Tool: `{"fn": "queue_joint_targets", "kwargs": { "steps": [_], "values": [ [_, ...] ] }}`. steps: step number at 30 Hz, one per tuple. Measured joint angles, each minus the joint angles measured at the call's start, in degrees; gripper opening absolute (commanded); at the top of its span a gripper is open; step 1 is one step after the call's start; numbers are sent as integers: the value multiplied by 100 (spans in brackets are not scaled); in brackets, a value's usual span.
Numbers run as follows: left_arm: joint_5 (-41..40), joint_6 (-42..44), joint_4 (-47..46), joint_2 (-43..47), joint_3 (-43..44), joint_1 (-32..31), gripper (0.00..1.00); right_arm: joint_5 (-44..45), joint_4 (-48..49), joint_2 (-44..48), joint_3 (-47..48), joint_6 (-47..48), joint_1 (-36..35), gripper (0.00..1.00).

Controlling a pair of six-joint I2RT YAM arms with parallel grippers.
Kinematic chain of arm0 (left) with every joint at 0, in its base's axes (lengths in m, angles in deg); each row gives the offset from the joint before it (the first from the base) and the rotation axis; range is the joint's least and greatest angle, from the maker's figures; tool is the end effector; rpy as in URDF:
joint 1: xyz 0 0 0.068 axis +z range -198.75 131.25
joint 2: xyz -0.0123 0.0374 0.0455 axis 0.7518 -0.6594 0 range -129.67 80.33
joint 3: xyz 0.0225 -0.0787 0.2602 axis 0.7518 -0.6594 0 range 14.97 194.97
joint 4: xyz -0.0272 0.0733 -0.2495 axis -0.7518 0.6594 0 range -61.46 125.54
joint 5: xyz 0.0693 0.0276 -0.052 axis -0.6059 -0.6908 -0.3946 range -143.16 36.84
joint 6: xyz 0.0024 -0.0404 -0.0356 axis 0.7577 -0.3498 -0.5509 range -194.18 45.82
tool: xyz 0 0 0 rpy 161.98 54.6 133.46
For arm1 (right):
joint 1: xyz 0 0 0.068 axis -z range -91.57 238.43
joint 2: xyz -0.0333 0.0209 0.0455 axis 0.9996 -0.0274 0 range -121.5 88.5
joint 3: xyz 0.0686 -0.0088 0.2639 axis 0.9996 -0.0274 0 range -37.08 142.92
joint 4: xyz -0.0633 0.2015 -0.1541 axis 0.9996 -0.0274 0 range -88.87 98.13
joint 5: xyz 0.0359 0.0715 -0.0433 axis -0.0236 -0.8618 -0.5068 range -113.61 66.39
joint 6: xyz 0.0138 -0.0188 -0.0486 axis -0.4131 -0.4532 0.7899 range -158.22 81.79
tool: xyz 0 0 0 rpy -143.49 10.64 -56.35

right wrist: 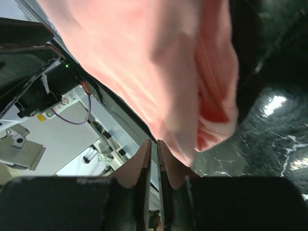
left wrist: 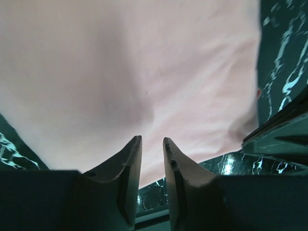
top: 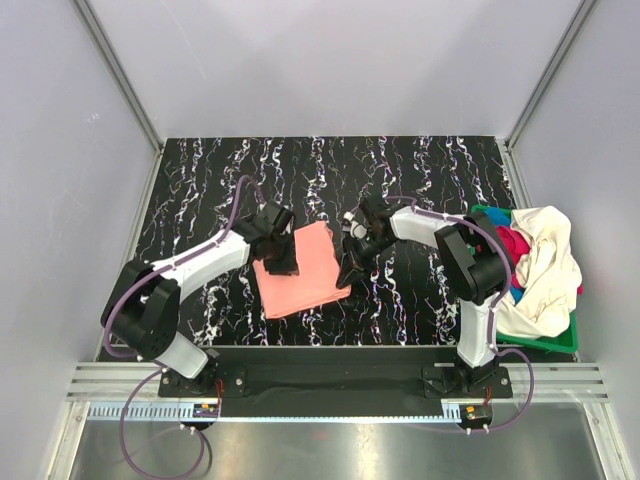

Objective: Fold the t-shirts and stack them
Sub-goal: Neatly place the folded tshirt to the corner

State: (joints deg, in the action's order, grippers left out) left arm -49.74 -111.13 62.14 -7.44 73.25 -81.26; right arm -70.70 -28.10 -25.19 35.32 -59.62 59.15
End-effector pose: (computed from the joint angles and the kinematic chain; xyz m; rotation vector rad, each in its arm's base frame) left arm 0.2537 -0.1642 0.2113 -0.0870 2.7537 -0.4432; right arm 0.3109 0.2040 0.1427 0.3166 -2.7105 -1.2011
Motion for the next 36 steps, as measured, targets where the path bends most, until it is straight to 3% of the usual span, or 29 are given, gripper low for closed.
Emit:
{"fn": "queue_joint_targets", "kwargs": {
  "steps": [8, 14, 17, 21, 23, 25, 28, 30, 32, 36],
  "values": [
    [367, -278, -485, 192, -1071, -15, 27, -83, 409, -195, -903, 155, 527, 14],
    [560, -463, -1025, 291, -1534, -57, 28, 39, 551, -413, -562, 13, 614, 14],
    [662, -595, -1283, 291, -1606, -210, 30, 269, 376, -428, -363, -166, 616, 27],
    [914, -876, -1751, 142, -1663, -621, 31, 839, 210, -68, -457, -269, 708, 28],
    [1182, -1113, -2122, -90, -1628, -815, 31, 1078, 116, 262, -649, -313, 955, 34],
    [1482, -1333, -2474, -439, -1440, -986, 31, 1255, -28, 592, -820, -352, 1338, 47],
    [1784, -1604, -2822, -1025, -973, -1130, 31, 1569, -251, 938, -879, -319, 1838, 58],
    [1880, -1770, -3012, -1338, -621, -1189, 34, 1810, -345, 1143, -879, -284, 1991, 64],
    [1893, -1853, -2959, -1449, -254, -1200, 44, 1956, -422, 1303, -876, -247, 2006, 75],
    [1860, -1617, -2577, -1331, 647, -1106, 55, 2013, -439, 1362, -859, -181, 2006, 80]
  ]
}}
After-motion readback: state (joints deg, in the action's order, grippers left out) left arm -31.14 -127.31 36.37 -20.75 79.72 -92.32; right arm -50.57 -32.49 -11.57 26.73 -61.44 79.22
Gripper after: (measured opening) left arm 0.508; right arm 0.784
